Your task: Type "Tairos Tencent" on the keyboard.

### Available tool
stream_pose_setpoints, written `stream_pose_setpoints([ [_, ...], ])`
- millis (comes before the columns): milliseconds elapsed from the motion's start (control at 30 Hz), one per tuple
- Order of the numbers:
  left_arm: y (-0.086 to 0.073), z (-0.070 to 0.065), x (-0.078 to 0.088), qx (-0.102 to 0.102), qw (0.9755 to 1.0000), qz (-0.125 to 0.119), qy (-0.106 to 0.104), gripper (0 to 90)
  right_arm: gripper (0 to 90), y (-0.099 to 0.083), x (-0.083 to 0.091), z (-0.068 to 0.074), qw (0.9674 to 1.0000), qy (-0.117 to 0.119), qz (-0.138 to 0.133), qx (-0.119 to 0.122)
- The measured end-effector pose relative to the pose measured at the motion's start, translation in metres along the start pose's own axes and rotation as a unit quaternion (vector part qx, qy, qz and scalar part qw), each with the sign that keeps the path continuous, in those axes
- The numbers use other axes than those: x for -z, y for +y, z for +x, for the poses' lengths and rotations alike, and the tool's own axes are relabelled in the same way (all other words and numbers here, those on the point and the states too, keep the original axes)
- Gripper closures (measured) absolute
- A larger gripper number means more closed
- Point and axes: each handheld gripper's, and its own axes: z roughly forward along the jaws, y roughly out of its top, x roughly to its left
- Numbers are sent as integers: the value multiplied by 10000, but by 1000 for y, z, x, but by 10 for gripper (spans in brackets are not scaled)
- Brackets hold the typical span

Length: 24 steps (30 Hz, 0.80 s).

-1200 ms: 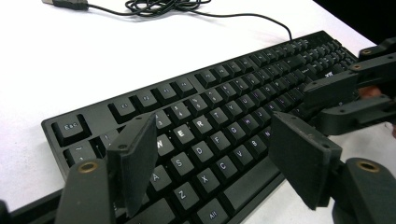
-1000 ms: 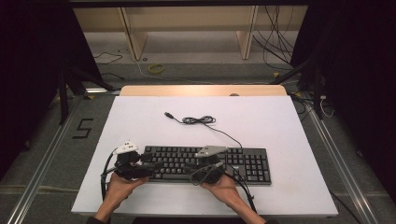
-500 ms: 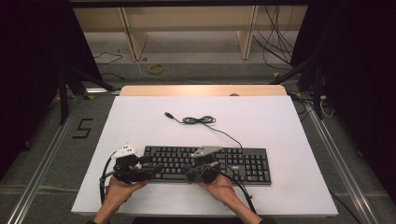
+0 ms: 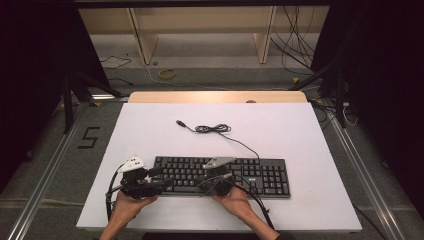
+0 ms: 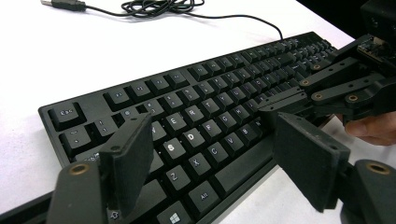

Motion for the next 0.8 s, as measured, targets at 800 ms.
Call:
stream_pose_setpoints([
  [800, -1, 2, -1, -20, 10000, -8, 38, 286, 837, -2, 5, -2, 9997, 125, -162, -138],
])
